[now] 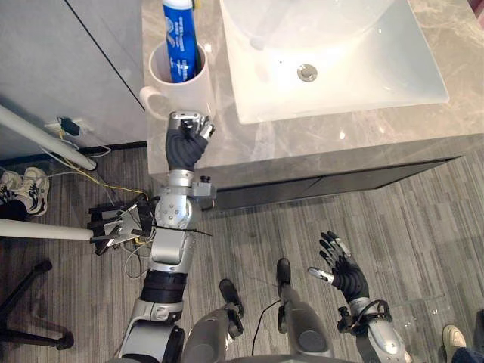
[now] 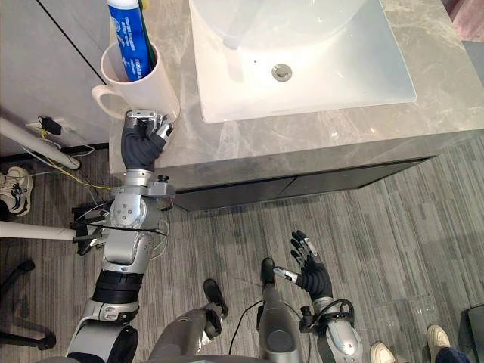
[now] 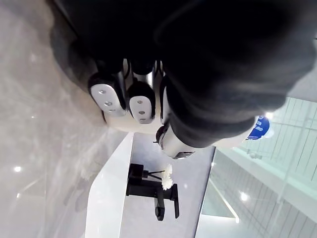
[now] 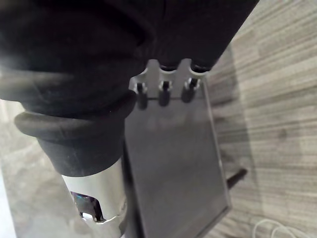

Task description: Organize washtable

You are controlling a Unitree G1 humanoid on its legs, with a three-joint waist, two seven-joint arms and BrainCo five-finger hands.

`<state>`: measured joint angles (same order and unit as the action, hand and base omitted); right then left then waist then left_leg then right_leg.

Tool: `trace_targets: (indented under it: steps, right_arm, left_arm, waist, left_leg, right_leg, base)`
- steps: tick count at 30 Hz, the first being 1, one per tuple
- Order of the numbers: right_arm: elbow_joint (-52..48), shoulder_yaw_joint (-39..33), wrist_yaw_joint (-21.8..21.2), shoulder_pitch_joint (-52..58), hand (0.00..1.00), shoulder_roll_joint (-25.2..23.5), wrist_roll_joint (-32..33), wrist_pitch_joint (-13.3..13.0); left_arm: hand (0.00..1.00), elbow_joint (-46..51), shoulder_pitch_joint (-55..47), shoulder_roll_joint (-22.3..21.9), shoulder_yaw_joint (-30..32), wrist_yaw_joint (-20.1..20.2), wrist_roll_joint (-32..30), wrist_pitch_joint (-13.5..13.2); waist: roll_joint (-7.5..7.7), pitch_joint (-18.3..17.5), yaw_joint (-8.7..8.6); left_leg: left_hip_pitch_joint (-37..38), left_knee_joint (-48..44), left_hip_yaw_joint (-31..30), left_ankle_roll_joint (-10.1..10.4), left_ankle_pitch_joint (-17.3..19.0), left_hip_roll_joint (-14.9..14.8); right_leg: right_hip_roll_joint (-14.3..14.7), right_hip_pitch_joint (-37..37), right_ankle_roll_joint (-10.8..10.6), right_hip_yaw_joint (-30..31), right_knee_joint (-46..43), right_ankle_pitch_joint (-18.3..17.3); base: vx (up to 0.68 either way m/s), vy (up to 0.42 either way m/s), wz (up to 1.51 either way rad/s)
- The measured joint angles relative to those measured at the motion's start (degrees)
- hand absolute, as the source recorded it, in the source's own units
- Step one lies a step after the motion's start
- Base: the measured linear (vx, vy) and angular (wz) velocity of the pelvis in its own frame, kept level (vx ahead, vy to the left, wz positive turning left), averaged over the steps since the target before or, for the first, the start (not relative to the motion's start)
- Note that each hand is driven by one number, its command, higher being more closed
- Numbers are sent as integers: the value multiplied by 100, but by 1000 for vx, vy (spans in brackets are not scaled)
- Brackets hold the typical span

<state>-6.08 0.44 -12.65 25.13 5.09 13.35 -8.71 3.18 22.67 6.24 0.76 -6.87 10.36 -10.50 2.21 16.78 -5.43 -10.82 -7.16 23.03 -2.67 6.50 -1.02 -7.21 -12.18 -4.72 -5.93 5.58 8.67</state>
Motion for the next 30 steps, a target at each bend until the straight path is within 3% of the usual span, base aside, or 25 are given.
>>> trace_targets:
  steps: [16,30]
  right_arm:
    - [4,9,-1,0,0,1,0,0]
    - [9,241,11,-6,0,166,1,1]
  left_arm:
    - [100,0,-60,-40,202,-110,0,-113]
    - [100,-549,821,-29,-296,-325,8,-97]
  waist:
    - [14,46,-1]
    - [78,265,-6]
  left_leg:
    - [23,2,-21,0,-1,-1]
    - [59,-1,-2,0,-2,3]
  right_leg:
    - [0,39,0,-20,0,0]
    - [-3,58,1,-8,-18,0]
  base:
    - [0,0,0]
    - [0,0,0]
